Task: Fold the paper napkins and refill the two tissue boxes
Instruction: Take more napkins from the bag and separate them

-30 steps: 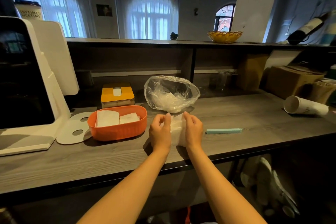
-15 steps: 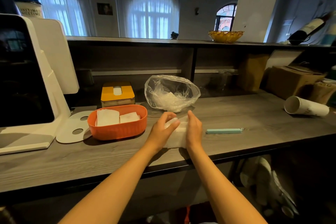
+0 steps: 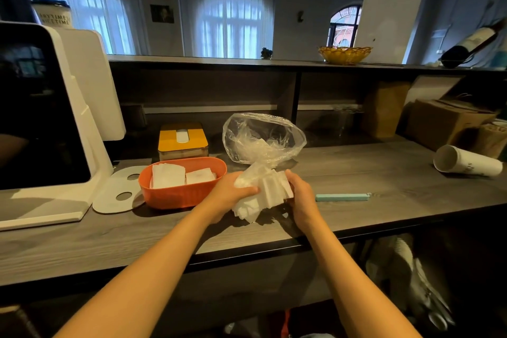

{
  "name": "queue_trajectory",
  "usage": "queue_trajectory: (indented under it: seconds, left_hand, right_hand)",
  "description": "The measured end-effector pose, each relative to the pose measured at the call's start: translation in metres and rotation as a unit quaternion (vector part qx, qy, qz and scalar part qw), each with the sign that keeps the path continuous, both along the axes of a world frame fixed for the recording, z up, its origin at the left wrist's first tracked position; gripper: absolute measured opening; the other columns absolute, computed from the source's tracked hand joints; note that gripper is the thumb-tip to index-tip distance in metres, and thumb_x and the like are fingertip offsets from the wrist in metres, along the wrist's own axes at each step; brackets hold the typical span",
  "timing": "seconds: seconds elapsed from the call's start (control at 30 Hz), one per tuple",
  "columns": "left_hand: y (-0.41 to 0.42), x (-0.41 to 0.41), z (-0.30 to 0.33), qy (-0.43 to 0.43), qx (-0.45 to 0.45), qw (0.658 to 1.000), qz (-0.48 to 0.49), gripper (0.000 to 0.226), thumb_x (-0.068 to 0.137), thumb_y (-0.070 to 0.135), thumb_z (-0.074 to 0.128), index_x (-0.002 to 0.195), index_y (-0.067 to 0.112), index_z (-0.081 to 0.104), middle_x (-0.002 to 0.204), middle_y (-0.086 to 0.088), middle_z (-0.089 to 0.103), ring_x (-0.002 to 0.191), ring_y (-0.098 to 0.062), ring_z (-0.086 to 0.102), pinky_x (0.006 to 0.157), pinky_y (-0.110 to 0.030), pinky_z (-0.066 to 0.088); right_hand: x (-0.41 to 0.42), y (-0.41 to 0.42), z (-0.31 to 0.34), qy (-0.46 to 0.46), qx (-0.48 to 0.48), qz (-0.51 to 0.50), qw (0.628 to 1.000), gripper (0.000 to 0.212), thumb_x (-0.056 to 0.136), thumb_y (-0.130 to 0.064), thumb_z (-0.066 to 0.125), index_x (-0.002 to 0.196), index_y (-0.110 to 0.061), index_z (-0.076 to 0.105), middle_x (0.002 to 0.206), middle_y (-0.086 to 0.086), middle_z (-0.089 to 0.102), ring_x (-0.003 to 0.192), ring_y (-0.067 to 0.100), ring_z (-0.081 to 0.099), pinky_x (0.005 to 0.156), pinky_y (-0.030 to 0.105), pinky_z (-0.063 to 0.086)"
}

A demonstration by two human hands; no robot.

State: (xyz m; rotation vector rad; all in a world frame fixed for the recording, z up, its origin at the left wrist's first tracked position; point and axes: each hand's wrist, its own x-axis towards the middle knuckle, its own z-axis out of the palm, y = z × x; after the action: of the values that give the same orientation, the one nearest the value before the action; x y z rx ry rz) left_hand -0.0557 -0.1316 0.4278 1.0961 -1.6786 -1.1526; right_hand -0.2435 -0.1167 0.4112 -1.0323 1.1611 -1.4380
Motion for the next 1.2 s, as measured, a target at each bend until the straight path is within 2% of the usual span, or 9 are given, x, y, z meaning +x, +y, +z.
queue_trajectory:
  seconds: [0.2, 0.33, 0.47, 0.57, 0.67, 0.77, 0.9, 1.07, 1.2]
  left_hand:
    - [0.004, 0.0, -0.004, 0.113, 0.098, 0.989, -0.018, 0.027, 0.093, 0.005, 0.065, 0.117, 0.016, 0.066, 0.108, -0.008, 0.074, 0.1, -0.024, 0.07, 0.085, -0.038, 0.055]
    - [0.003, -0.003, -0.01, 0.189, 0.179, 0.965, 0.019, 0.023, 0.095, 0.001, 0.061, 0.116, 0.011, 0.067, 0.102, -0.009, 0.075, 0.094, -0.024, 0.071, 0.082, -0.038, 0.056]
    - [0.001, -0.003, -0.014, 0.198, 0.225, 0.952, 0.058, 0.033, 0.095, 0.001, 0.063, 0.128, 0.004, 0.061, 0.109, -0.015, 0.074, 0.099, -0.029, 0.07, 0.088, -0.045, 0.055]
    - [0.001, -0.007, -0.009, 0.18, 0.258, 0.946, 0.077, 0.03, 0.099, 0.012, 0.06, 0.129, 0.007, 0.059, 0.109, -0.013, 0.072, 0.095, -0.027, 0.069, 0.075, -0.045, 0.058]
    - [0.001, -0.008, -0.002, 0.221, 0.3, 0.924, 0.087, 0.03, 0.101, 0.03, 0.056, 0.127, 0.014, 0.06, 0.108, -0.01, 0.072, 0.097, -0.027, 0.068, 0.07, -0.044, 0.056]
    - [-0.001, -0.007, 0.002, 0.239, 0.321, 0.914, 0.066, 0.037, 0.103, 0.046, 0.043, 0.11, 0.017, 0.067, 0.094, -0.009, 0.075, 0.092, -0.029, 0.067, 0.078, -0.042, 0.054]
    - [-0.006, -0.006, -0.001, 0.251, 0.342, 0.902, 0.074, 0.058, 0.098, 0.062, 0.044, 0.115, 0.011, 0.064, 0.117, -0.018, 0.071, 0.109, -0.036, 0.066, 0.098, -0.052, 0.051]
    - [-0.001, -0.011, -0.001, 0.148, 0.299, 0.94, 0.07, 0.045, 0.088, 0.034, 0.075, 0.124, 0.01, 0.063, 0.11, -0.013, 0.074, 0.101, -0.03, 0.071, 0.093, -0.049, 0.057]
    - [0.005, -0.012, -0.006, 0.073, 0.197, 0.975, 0.067, 0.042, 0.088, -0.003, 0.066, 0.126, 0.013, 0.062, 0.104, -0.006, 0.071, 0.093, -0.023, 0.068, 0.075, -0.039, 0.058]
  right_hand:
    - [-0.015, 0.0, 0.013, 0.009, 0.061, 0.077, 0.995, 0.03, 0.093, -0.016, 0.066, 0.113, 0.005, 0.068, 0.101, 0.015, 0.072, 0.093, 0.025, 0.065, 0.081, 0.036, 0.053]
    - [-0.015, -0.004, 0.032, 0.038, 0.049, 0.006, 0.998, 0.023, 0.094, -0.014, 0.065, 0.104, 0.005, 0.069, 0.105, 0.022, 0.071, 0.093, 0.026, 0.069, 0.08, 0.037, 0.061]
    - [-0.015, 0.002, 0.064, 0.122, -0.062, -0.123, 0.983, 0.01, 0.092, -0.012, 0.065, 0.091, -0.004, 0.07, 0.09, 0.008, 0.068, 0.089, 0.023, 0.066, 0.06, 0.022, 0.056]
    - [-0.01, 0.015, 0.092, 0.13, -0.149, -0.068, 0.978, 0.005, 0.093, -0.013, 0.064, 0.093, -0.013, 0.069, 0.095, 0.003, 0.066, 0.087, 0.015, 0.065, 0.062, 0.023, 0.057]
    - [0.005, 0.023, 0.097, 0.058, -0.135, 0.035, 0.989, 0.008, 0.095, -0.013, 0.061, 0.096, -0.012, 0.068, 0.094, 0.002, 0.067, 0.083, 0.011, 0.066, 0.065, 0.023, 0.057]
    - [0.021, 0.013, 0.069, 0.129, -0.066, 0.027, 0.989, 0.01, 0.094, -0.01, 0.062, 0.094, -0.007, 0.071, 0.086, 0.006, 0.069, 0.075, 0.015, 0.065, 0.061, 0.023, 0.054]
    - [0.034, 0.002, 0.016, 0.191, 0.037, -0.026, 0.98, 0.022, 0.091, -0.008, 0.058, 0.095, 0.011, 0.067, 0.076, 0.012, 0.059, 0.07, 0.022, 0.053, 0.057, 0.031, 0.042]
    - [0.037, 0.004, 0.005, 0.195, 0.029, -0.077, 0.977, 0.017, 0.088, -0.01, 0.056, 0.082, 0.001, 0.068, 0.071, 0.01, 0.062, 0.067, 0.022, 0.056, 0.057, 0.032, 0.042]
    - [0.027, 0.002, 0.003, 0.204, 0.028, -0.079, 0.975, 0.013, 0.091, -0.014, 0.063, 0.1, -0.007, 0.07, 0.092, 0.007, 0.071, 0.084, 0.02, 0.066, 0.066, 0.032, 0.054]
